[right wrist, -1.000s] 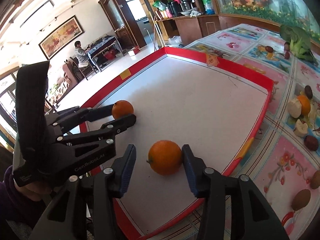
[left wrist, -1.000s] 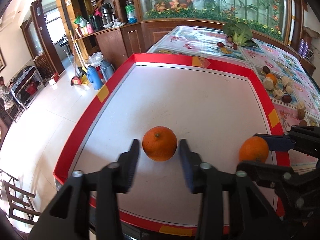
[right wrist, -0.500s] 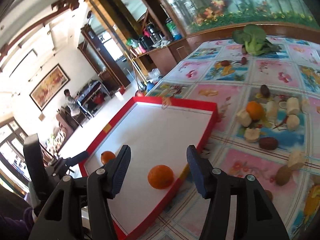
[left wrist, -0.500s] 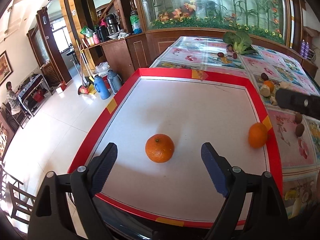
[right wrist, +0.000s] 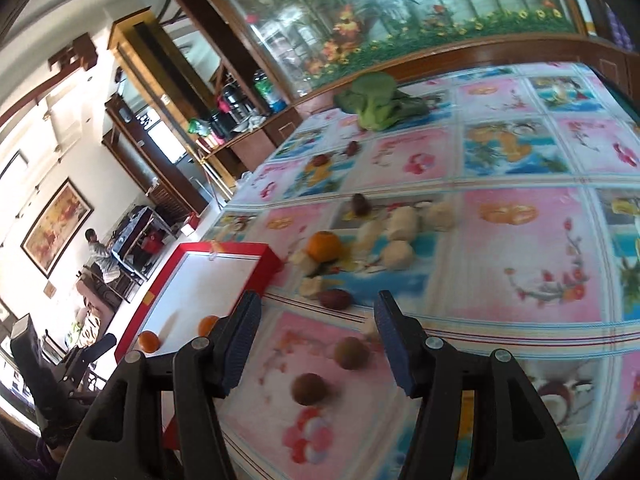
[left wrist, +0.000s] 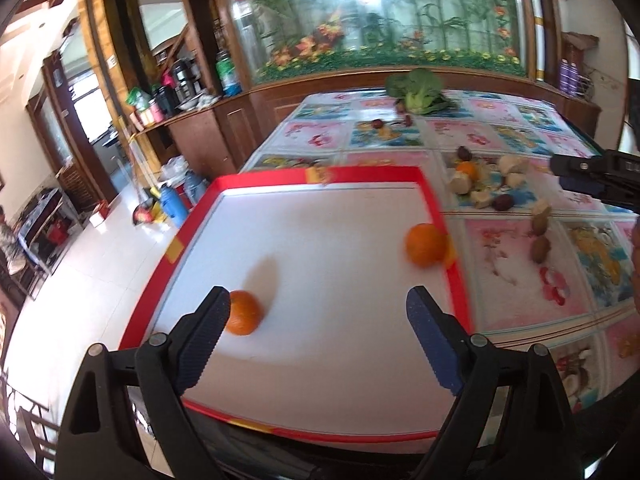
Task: Organize fruits
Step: 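Grasp a brown kiwi with the left gripper while the right grasps a white yam chunk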
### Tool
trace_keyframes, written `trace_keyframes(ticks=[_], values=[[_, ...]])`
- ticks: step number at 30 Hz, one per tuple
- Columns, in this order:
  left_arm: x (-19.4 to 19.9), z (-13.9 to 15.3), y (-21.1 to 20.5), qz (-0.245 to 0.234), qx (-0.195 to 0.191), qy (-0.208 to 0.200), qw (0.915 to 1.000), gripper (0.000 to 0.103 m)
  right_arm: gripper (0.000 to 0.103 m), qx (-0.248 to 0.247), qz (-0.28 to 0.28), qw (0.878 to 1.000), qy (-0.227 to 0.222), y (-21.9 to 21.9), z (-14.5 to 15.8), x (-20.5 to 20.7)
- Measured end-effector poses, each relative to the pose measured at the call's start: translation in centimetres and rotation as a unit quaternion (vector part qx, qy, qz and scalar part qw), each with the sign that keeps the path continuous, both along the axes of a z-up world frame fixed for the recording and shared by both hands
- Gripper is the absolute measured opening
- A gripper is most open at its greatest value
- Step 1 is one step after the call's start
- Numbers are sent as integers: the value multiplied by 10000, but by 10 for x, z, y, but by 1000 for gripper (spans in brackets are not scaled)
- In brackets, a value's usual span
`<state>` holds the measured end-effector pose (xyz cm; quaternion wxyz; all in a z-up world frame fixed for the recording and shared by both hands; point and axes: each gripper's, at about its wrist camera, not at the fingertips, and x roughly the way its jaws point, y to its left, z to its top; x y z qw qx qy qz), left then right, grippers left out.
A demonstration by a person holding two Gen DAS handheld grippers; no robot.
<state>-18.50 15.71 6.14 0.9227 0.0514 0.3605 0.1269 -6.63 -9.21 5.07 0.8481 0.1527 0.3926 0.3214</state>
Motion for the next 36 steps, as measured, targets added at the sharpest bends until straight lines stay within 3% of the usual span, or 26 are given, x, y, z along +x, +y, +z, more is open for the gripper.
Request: trace_keyframes(ticks=[14, 18, 24, 29, 36], values=[[40, -10, -103, -1408, -80, 340, 9894, 90, 55, 144, -197, 9958, 887, -19, -23, 21], [56, -17, -114, -1511, -223, 448, 9872, 90, 52, 369, -158, 9919, 1203, -21, -31, 28], [73, -24, -123, -1671, -457, 599, 9831, 89, 50, 262, -129, 9913, 1286, -17, -35, 30], [85, -33, -126, -1783, -651, 781, 9787, 74, 50, 168, -141, 9916, 1278, -14, -37, 31], [90, -41, -130, -1918, -913, 946, 9726, 64, 44, 95, -138, 9921, 1240, -10, -37, 32]])
